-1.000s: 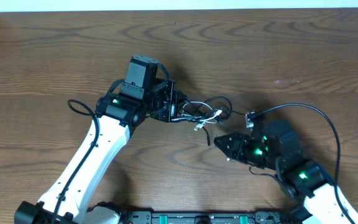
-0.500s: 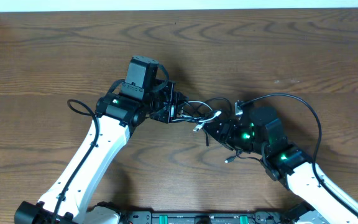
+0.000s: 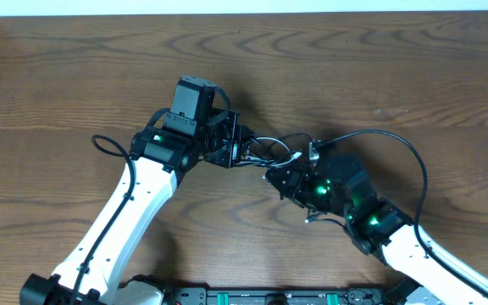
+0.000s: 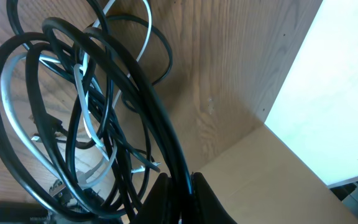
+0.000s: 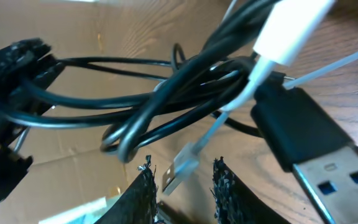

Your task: Untangle cables

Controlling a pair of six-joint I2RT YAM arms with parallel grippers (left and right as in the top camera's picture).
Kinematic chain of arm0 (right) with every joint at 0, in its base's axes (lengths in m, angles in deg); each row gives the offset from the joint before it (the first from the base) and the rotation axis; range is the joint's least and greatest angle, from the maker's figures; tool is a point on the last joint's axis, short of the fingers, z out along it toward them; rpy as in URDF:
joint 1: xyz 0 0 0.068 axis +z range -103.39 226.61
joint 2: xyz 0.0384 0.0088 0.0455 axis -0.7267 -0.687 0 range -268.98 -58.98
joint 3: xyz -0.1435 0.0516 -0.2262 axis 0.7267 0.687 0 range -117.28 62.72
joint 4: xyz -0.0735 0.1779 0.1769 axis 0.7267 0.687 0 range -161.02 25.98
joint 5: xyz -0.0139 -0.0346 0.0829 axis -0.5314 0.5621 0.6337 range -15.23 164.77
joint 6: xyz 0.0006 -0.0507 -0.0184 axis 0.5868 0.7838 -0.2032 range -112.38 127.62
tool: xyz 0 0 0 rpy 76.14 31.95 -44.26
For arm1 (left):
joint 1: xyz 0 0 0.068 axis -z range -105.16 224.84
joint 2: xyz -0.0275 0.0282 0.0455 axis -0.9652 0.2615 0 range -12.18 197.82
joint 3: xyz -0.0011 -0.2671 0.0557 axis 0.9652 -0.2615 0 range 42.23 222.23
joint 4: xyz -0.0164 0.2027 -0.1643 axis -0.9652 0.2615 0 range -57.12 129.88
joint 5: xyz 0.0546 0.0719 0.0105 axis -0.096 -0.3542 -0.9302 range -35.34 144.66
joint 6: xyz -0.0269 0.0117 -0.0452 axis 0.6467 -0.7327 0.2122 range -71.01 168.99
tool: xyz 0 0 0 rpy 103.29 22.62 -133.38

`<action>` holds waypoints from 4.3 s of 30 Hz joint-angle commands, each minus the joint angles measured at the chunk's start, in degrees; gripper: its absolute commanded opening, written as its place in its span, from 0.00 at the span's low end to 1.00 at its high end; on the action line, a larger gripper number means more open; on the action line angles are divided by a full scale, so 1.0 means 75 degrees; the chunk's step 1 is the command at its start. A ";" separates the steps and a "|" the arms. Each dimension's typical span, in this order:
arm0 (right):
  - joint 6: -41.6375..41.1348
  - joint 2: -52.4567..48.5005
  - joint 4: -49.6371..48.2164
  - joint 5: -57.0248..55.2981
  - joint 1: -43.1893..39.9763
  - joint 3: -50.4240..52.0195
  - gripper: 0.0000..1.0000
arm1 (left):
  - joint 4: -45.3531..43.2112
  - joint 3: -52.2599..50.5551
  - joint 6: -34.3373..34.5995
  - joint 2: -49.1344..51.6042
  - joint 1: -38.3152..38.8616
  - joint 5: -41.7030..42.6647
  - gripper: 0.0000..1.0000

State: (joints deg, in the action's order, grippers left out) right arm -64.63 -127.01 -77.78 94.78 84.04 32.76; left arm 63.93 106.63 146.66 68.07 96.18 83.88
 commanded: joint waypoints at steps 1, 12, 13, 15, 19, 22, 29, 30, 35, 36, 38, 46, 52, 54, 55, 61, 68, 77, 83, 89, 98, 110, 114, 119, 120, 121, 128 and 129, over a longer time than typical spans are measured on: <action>-0.0475 -0.0169 -0.0064 -0.0828 0.0187 -0.0047 0.25 | -0.0006 0.0044 -0.0041 -0.0070 0.0087 0.0041 0.08; 0.0414 -0.0326 -0.0204 -0.0994 0.0262 -0.0047 0.01 | -0.0006 0.0044 -0.0052 -0.0070 0.0201 0.0035 0.08; 0.0606 -0.0312 -0.0187 -0.0988 0.0259 -0.0047 0.01 | -0.0009 0.0044 -0.0119 -0.0070 0.0201 0.0035 0.08; 0.0968 -0.0239 -0.0006 -0.1005 0.0256 -0.0047 0.01 | -0.0015 0.0044 -0.0423 -0.0070 0.0192 0.0023 0.08; 0.1434 0.0087 0.0702 -0.1209 0.0111 -0.0047 0.01 | -0.0023 0.0044 -0.1233 -0.0070 0.0102 0.0009 0.08; 0.1734 0.0545 0.1600 -0.1693 -0.0099 -0.0047 0.01 | -0.0070 0.0044 -0.2168 -0.0070 -0.0032 0.0041 0.08; 0.2057 0.1568 0.3267 -0.3311 -0.0618 -0.0047 0.01 | -0.0589 0.0044 -0.3908 -0.0070 -0.0242 0.1626 0.07; 0.2139 0.1591 0.3232 -0.3305 -0.0644 -0.0047 0.01 | -0.0723 0.0044 -0.4138 -0.0070 -0.0242 0.1923 0.08; 0.2159 0.1507 0.3010 -0.3246 -0.0635 -0.0047 0.01 | -0.0924 0.0044 -0.5176 -0.0070 -0.0236 0.2885 0.08; 0.2168 0.1478 0.2984 -0.3258 -0.0635 -0.0047 0.01 | -0.0927 0.0044 -0.5345 -0.0070 -0.0236 0.3010 0.08; 0.2314 0.1411 0.2932 -0.3360 -0.0635 -0.0047 0.01 | -0.0933 0.0044 -0.5578 -0.0070 -0.0236 0.3337 0.08; 0.2742 0.1081 0.2428 -0.3445 -0.0635 -0.0047 0.07 | -0.0930 0.0044 -0.7073 -0.0070 -0.0236 0.4100 0.08; 0.4185 0.1195 0.2597 -0.2725 -0.0635 -0.0050 0.45 | -0.0889 0.0044 -0.9323 -0.0070 -0.0236 0.3378 0.08; 0.4424 0.1387 0.2702 -0.2425 -0.0635 -0.0050 0.52 | -0.0892 0.0044 -0.9658 -0.0070 -0.0236 0.2923 0.08; 0.4526 0.1524 0.2742 -0.2320 -0.0635 -0.0050 0.54 | -0.0892 0.0044 -0.9792 -0.0070 -0.0236 0.2719 0.08; 0.4669 0.2597 0.2929 -0.2186 -0.0638 -0.0050 0.54 | -0.0819 0.0044 -1.0873 -0.0070 -0.0213 0.2911 0.08; 0.4677 0.3480 0.2844 -0.2192 -0.0635 -0.0050 0.39 | -0.0664 0.0044 -1.2645 -0.0070 -0.0216 0.4972 0.08; 0.4077 0.3060 0.2256 -0.1900 -0.0638 -0.0047 0.34 | -0.0667 0.0044 -1.3426 -0.0070 -0.0216 0.6685 0.08; 0.3899 0.2821 0.1355 -0.1154 -0.0650 -0.0047 0.32 | -0.0667 0.0044 -1.3484 -0.0070 -0.0213 0.7047 0.07; 0.3666 0.2684 0.0303 -0.0117 -0.0650 -0.0047 0.31 | -0.0667 0.0044 -1.3481 -0.0070 -0.0216 0.7023 0.08; 0.3550 0.2215 0.0119 -0.0099 -0.0650 -0.0047 0.29 | -0.0667 0.0044 -1.3476 -0.0070 -0.0216 0.7219 0.08; 0.3267 0.0723 -0.0717 -0.0312 -0.1005 -0.0047 0.16 | -0.0673 0.0044 -1.3476 -0.0070 -0.0216 0.7979 0.08; 0.3264 0.0187 -0.0184 -0.0746 -0.1300 -0.0047 0.03 | -0.0670 0.0044 -1.3473 -0.0070 -0.0216 0.8110 0.08; 0.3587 -0.0105 0.0268 -0.0901 -0.1699 -0.0047 0.01 | -0.0670 0.0044 -1.3473 -0.0070 -0.0216 0.8110 0.08; 0.3762 -0.0108 0.0370 -0.1003 -0.1786 -0.0047 0.01 | -0.0670 0.0044 -1.3473 -0.0070 -0.0216 0.8110 0.08; 0.3914 -0.0108 0.0478 -0.1157 -0.1865 -0.0047 0.01 | -0.0670 0.0044 -1.3473 -0.0070 -0.0216 0.8110 0.08; 0.4086 -0.0102 0.1480 -0.1915 -0.2451 -0.0047 0.01 | -0.0676 0.0044 -1.3478 -0.0070 -0.0221 0.8084 0.08; 0.4281 -0.0087 0.1437 -0.1638 -0.2527 -0.0050 0.01 | -0.0673 0.0044 -1.3478 -0.0070 -0.0221 0.7997 0.08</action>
State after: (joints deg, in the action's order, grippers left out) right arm -35.80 -127.58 -67.16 84.14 67.03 32.11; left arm 59.23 106.33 46.99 68.59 94.76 141.05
